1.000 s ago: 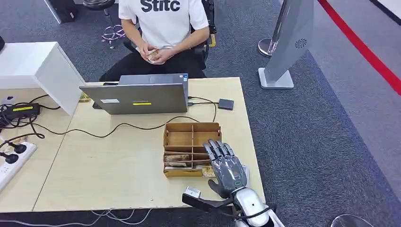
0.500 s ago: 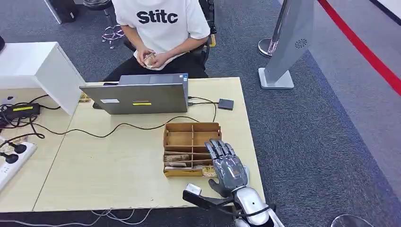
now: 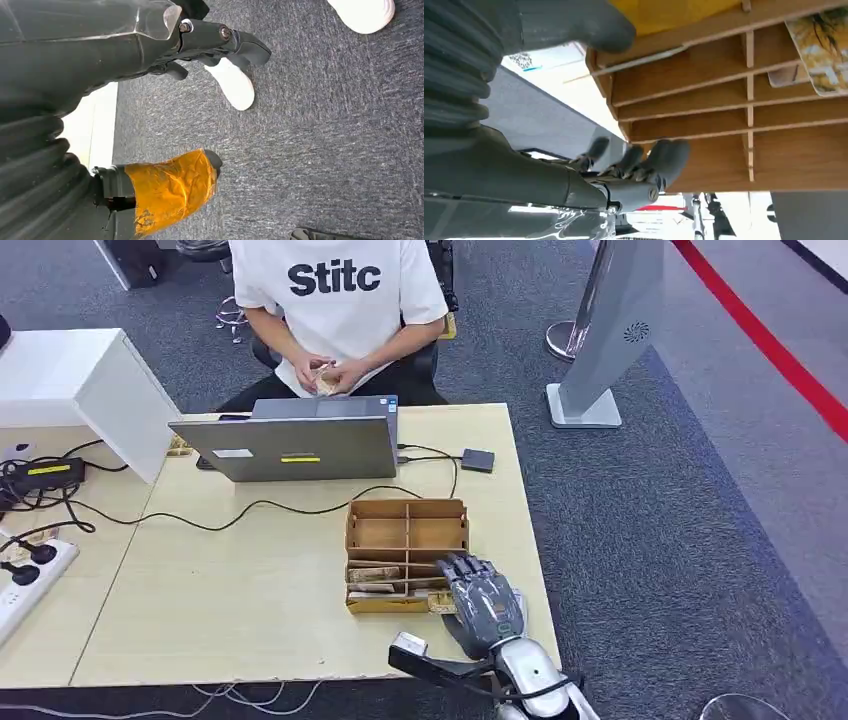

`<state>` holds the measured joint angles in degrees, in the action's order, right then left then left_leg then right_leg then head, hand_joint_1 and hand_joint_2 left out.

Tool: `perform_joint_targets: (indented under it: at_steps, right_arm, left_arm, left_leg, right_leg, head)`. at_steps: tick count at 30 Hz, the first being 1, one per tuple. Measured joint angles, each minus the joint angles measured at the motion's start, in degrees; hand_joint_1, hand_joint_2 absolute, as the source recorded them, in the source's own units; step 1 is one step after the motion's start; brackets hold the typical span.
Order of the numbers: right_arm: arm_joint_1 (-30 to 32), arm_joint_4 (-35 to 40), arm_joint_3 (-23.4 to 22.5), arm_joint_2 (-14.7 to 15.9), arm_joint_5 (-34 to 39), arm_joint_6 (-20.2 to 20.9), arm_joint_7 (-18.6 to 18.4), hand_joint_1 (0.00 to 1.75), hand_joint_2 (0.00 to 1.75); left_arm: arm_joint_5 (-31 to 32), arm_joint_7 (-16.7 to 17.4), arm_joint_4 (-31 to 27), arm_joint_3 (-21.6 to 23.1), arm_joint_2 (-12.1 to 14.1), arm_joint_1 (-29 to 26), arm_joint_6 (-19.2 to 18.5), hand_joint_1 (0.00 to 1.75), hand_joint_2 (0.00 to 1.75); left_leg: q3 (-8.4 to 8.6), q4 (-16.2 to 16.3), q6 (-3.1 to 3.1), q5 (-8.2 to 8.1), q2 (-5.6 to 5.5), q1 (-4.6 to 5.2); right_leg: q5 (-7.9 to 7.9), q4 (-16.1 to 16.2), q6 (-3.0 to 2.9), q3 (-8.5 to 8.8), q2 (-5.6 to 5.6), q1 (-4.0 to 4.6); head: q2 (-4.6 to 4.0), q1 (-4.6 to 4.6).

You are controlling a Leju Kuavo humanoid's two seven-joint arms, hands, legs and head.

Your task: Pass the card to the sensor for recognition and then transmit it.

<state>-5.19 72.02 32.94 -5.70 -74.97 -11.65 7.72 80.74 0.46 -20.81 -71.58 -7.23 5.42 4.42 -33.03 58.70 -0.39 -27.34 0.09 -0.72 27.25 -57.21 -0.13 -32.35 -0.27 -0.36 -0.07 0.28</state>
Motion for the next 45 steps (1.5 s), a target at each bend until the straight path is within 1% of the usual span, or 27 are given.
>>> perform_joint_targets:
  at_steps: [10,17,20,22,25,27,31,34,38,45]
  right_arm:
    - [-0.09,-0.11,-0.26,-0.42,-0.07,-0.28,0.13,1.75,1.75]
    - [0.02,2.04,-0.26,-0.44,-0.04,-0.94,0.13,1.75,1.75]
    - [0.84,5.76,-0.26,-0.44,1.04,-2.31,0.13,1.75,1.75]
    - [1.69,10.17,-0.26,-0.44,4.07,-2.34,0.13,1.75,1.75]
    - [3.87,19.37,-0.46,-0.59,11.72,-1.31,0.92,1.75,1.75]
    - [5.34,25.14,-1.22,-0.98,15.27,-0.48,1.46,1.75,1.75]
    - [7.55,33.41,-3.73,-1.68,18.18,0.72,1.97,1.75,1.75]
    - [8.81,36.00,-5.66,-2.12,18.08,0.89,2.34,1.75,1.75]
    - [10.16,36.52,-7.41,-2.67,16.44,1.44,3.13,1.75,1.75]
    - [10.83,36.55,-8.33,-2.95,16.35,1.46,3.15,1.75,1.75]
  left_arm:
    - [0.00,0.00,0.00,0.00,0.00,0.01,0.04,0.00,1.75]
    - [-0.11,0.13,0.00,0.00,0.00,0.00,0.07,0.00,1.75]
    - [-0.57,0.52,0.00,0.00,0.00,-0.02,0.15,0.00,1.75]
    - [-0.92,0.55,0.00,0.00,0.00,-0.04,0.20,0.00,1.75]
    - [-1.53,0.68,0.00,0.00,0.00,-0.17,0.31,0.00,1.75]
    - [-1.77,0.76,0.00,-0.02,0.00,-0.28,0.33,0.00,1.75]
    - [-2.08,0.83,0.00,-0.02,0.00,-0.32,0.35,0.00,1.75]
    - [-2.25,0.83,0.00,-0.02,0.00,-0.32,0.35,0.00,1.75]
    - [-2.25,0.83,0.00,-0.02,0.00,-0.33,0.35,0.00,1.75]
    - [-2.25,0.83,0.00,-0.02,-0.02,-0.32,0.35,0.00,1.75]
  left_leg:
    - [0.00,0.00,0.00,0.00,0.00,0.00]
    - [0.00,0.00,0.00,0.00,0.00,0.00]
    - [-0.01,0.00,0.00,0.00,-0.01,0.00]
    - [-0.01,0.00,0.00,0.00,-0.01,0.00]
    - [-0.02,0.00,0.00,-0.01,-0.02,0.00]
    - [-0.03,0.00,0.00,-0.01,-0.02,0.00]
    - [-0.04,0.00,0.01,-0.02,-0.02,0.00]
    - [-0.04,0.00,0.01,-0.02,-0.01,0.00]
    - [-0.03,0.00,0.01,-0.01,-0.01,0.00]
    - [-0.02,0.00,0.00,-0.01,-0.01,0.00]
  right_leg:
    - [0.00,0.00,0.00,0.00,0.00,0.00]
    - [0.00,0.00,0.00,0.00,0.00,0.00]
    - [0.00,0.00,0.00,0.00,-0.01,0.00]
    - [0.00,0.00,0.00,-0.01,-0.01,0.00]
    - [0.02,0.00,0.00,-0.02,-0.02,0.00]
    - [0.02,0.00,0.01,-0.03,-0.02,0.00]
    - [0.03,0.00,0.01,-0.02,-0.02,0.00]
    - [0.02,0.01,0.02,-0.01,-0.01,0.00]
    - [0.01,0.01,0.02,0.00,-0.01,0.00]
    - [0.01,0.00,0.01,-0.01,-0.01,0.00]
  head:
    - [0.00,0.00]
    - [0.00,0.02]
    - [0.00,0.00]
    - [0.00,0.02]
    - [0.00,0.00]
    - [0.00,0.00]
    - [0.00,0.02]
    - [0.00,0.02]
    - [0.00,0.00]
    - [0.00,0.00]
